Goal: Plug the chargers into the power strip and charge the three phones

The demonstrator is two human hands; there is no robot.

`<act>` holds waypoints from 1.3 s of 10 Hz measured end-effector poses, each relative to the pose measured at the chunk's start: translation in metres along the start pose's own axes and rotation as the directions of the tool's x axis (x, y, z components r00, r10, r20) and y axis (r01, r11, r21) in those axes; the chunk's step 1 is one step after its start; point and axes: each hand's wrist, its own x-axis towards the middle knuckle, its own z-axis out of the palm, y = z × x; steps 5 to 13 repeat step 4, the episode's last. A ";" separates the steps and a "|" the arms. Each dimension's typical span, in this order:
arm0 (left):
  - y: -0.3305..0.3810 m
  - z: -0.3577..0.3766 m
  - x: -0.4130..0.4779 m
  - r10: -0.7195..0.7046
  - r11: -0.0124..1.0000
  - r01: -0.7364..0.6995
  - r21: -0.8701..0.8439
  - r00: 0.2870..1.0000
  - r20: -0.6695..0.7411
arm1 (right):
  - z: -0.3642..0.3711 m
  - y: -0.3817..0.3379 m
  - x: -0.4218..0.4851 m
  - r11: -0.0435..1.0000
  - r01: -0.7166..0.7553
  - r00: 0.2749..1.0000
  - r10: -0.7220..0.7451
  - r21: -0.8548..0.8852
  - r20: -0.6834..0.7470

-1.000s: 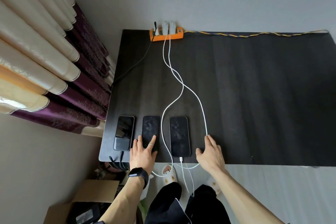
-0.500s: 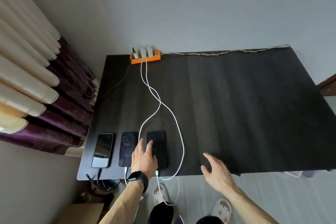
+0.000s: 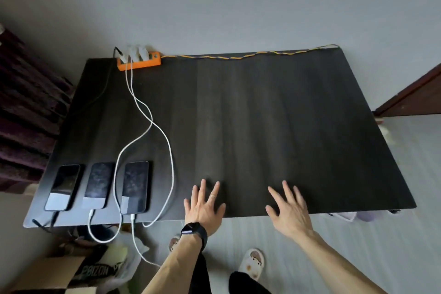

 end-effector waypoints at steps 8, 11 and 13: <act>0.012 0.025 0.000 -0.067 0.997 0.065 0.044 0.997 0.027 | -0.032 0.041 0.013 0.971 0.008 0.992 -0.037 0.238 0.119; 0.012 0.025 0.000 -0.067 0.997 0.065 0.044 0.997 0.027 | -0.032 0.041 0.013 0.971 0.008 0.992 -0.037 0.238 0.119; 0.012 0.025 0.000 -0.067 0.997 0.065 0.044 0.997 0.027 | -0.032 0.041 0.013 0.971 0.008 0.992 -0.037 0.238 0.119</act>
